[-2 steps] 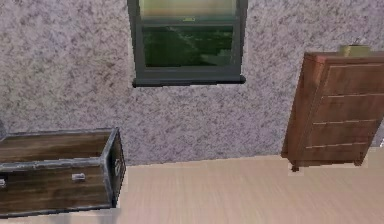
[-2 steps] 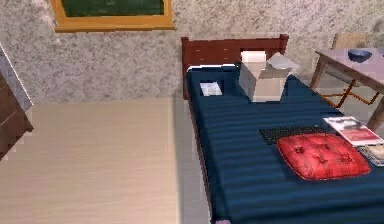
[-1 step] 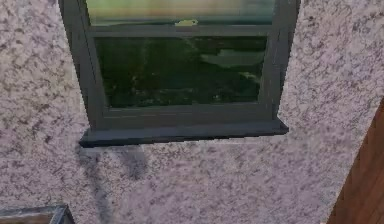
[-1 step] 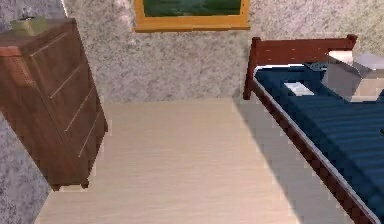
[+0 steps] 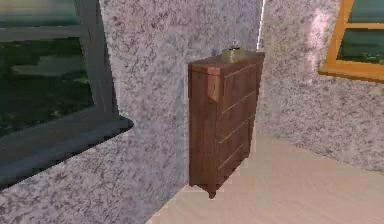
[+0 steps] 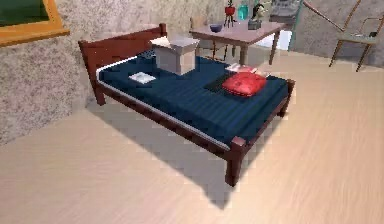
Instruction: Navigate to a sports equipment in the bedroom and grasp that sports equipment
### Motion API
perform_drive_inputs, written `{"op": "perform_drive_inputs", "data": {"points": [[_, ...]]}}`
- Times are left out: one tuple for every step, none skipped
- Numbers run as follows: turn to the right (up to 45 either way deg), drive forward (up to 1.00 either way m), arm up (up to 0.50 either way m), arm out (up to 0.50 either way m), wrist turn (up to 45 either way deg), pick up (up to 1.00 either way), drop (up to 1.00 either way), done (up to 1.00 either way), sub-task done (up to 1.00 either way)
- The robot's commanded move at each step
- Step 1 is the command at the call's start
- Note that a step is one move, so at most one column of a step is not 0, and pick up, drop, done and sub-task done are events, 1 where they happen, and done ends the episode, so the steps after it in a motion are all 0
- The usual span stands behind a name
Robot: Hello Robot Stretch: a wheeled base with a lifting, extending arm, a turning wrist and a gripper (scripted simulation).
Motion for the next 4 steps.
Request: {"op": "perform_drive_inputs", "data": {"points": [[45.0,0.00,0.00,0.00,0.0,0.00,0.00,0.00,0.00],[18.0,0.00,0.00,0.00,0.0,0.00,0.00,0.00,0.00],[0.0,0.00,0.20,0.00,0.0,0.00,0.00,0.00,0.00],[0.0,0.00,0.00,0.34,0.0,0.00,0.00,0.00,0.00]]}}
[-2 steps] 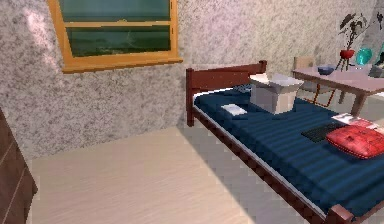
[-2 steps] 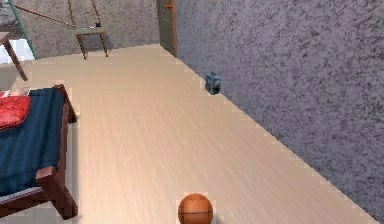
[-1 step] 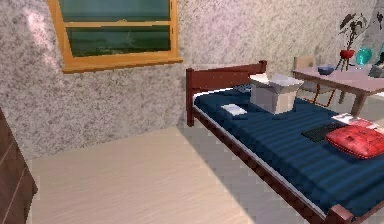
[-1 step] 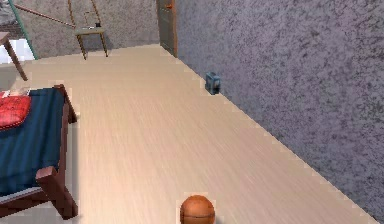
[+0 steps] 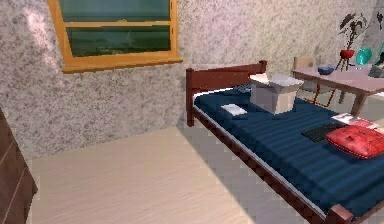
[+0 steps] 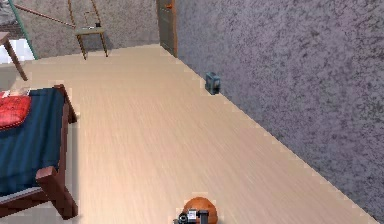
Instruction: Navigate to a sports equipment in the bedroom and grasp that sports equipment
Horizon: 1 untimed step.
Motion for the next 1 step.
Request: {"op": "perform_drive_inputs", "data": {"points": [[0.0,0.00,0.00,0.00,45.0,0.00,0.00,0.00,0.00]]}}
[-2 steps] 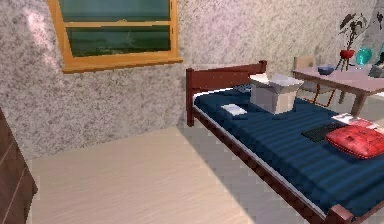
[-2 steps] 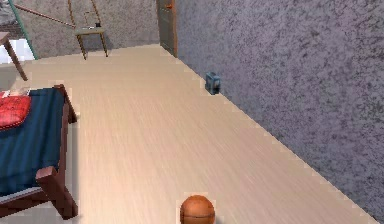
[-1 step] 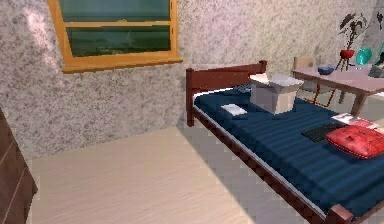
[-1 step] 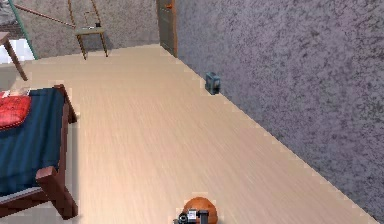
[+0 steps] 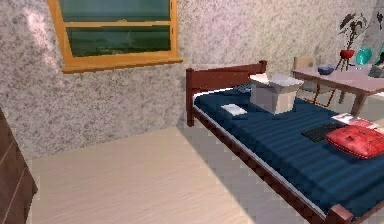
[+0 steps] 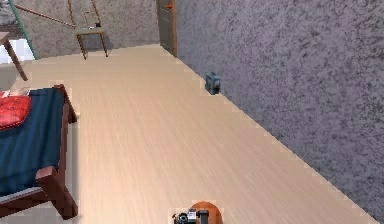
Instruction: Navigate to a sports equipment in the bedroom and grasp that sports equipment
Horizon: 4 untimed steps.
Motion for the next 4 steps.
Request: {"op": "perform_drive_inputs", "data": {"points": [[0.0,0.00,0.00,0.00,45.0,0.00,0.00,0.00,0.00],[0.0,0.00,0.00,0.00,45.0,0.00,0.00,0.00,0.00],[0.0,0.00,0.00,0.00,45.0,0.00,0.00,0.00,0.00],[0.0,0.00,0.00,0.00,12.0,0.00,0.00,0.00,0.00]]}}
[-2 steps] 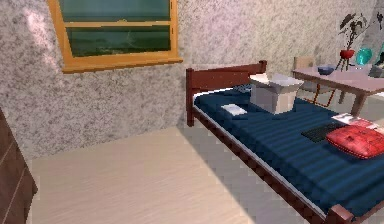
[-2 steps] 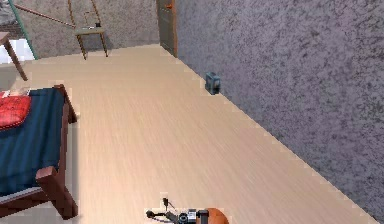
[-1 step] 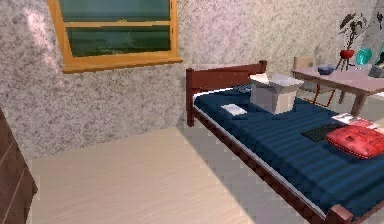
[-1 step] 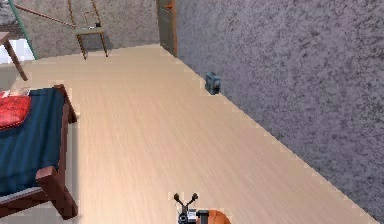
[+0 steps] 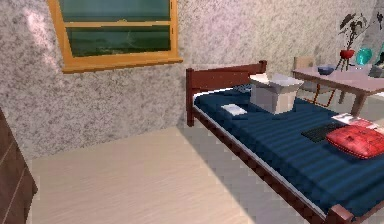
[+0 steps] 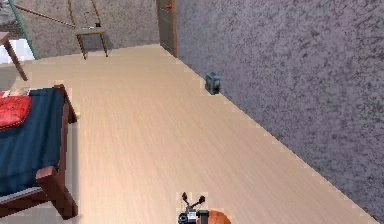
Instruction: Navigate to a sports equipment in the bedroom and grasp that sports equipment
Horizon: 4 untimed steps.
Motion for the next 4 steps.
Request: {"op": "perform_drive_inputs", "data": {"points": [[0.0,0.00,0.00,0.00,30.0,0.00,0.00,0.00,0.00],[0.0,0.00,0.00,-0.06,0.0,0.00,0.00,0.00,0.00],[0.0,0.00,-0.30,0.00,0.0,0.00,0.00,0.00,0.00],[0.0,0.00,0.00,0.00,0.0,1.00,0.00,0.00,0.00]]}}
